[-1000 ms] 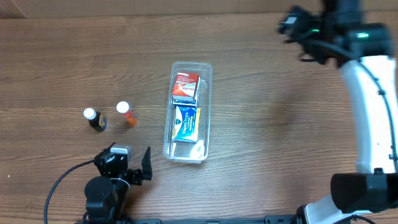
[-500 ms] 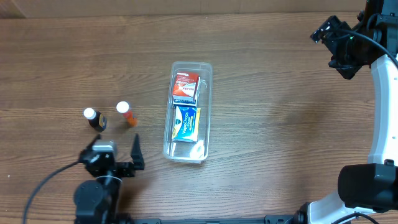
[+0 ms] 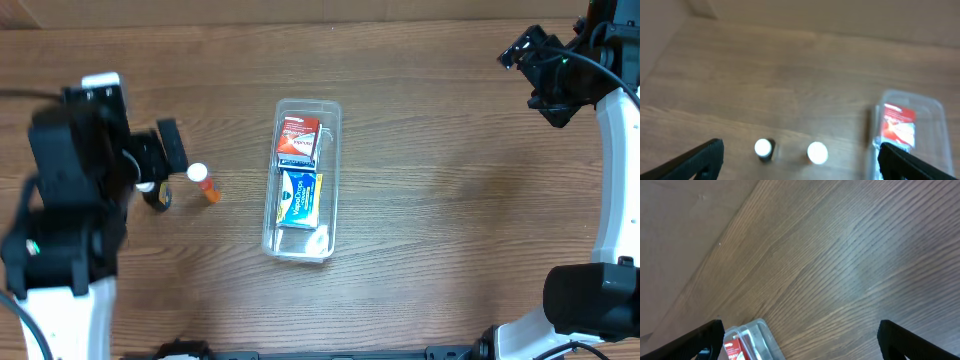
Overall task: Pack container
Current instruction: 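Reach the left gripper to the dark syrup bottle and grasp it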
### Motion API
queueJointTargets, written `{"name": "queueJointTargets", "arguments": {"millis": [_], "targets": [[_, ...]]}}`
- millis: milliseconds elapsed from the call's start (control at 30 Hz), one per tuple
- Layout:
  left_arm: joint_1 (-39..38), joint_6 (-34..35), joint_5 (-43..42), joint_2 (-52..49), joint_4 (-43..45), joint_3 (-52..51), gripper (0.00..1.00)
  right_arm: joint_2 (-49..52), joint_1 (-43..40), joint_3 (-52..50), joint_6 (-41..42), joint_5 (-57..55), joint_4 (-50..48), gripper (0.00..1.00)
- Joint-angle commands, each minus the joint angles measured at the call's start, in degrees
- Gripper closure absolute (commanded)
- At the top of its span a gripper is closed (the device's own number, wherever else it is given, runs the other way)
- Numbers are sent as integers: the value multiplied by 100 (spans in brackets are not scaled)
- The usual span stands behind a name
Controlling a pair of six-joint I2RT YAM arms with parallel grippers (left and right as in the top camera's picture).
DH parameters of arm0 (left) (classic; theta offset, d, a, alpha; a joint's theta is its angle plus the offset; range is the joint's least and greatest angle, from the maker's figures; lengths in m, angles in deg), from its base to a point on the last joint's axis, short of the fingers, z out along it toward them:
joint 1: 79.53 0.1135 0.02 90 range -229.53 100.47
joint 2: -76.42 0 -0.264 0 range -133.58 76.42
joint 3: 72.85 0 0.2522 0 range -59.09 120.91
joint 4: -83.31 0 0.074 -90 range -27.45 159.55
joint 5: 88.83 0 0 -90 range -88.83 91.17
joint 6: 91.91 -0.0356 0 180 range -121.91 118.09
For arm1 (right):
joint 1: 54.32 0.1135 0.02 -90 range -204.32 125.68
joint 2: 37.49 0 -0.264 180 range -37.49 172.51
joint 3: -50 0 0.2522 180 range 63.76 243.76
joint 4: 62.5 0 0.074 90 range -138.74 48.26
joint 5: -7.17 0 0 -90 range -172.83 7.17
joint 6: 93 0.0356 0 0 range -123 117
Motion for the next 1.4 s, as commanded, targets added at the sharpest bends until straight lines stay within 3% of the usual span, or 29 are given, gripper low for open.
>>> {"name": "queueJointTargets", "arguments": {"millis": [0,33,100,400,533,833,933,1200,1267,1367], "targets": [[229,887,485,-656,-879,935,0,-33,-11,28,-35,4,-33,0],[562,1342,542,-848,-1272,994,0,-33,-11,28,-35,4,-33,0],[1215,1513,52,-1213,-1768,925,0,-33,-11,28,-35,4,-33,0],[1554,-61,-435,-2802,-2094,881,0,-33,-11,28,-35,4,-33,0],[1561,-870,-710,-3556,-1908,881,9,-33,-11,28,-35,4,-33,0],[1561,-1040,-664,-4900,-1825,881,34,-33,-11,28,-35,4,-33,0],[1561,-1064,-669,-5062,-1753,881,50,-33,-11,28,-35,4,-33,0],[1561,-1073,-667,-5045,-1685,927,59,-33,-11,28,-35,4,-33,0],[1561,-1069,-667,-5027,-1849,1051,70,-33,-11,28,-35,4,-33,0],[1561,-940,-669,-4970,-2208,1425,79,-33,-11,28,-35,4,-33,0]]}}
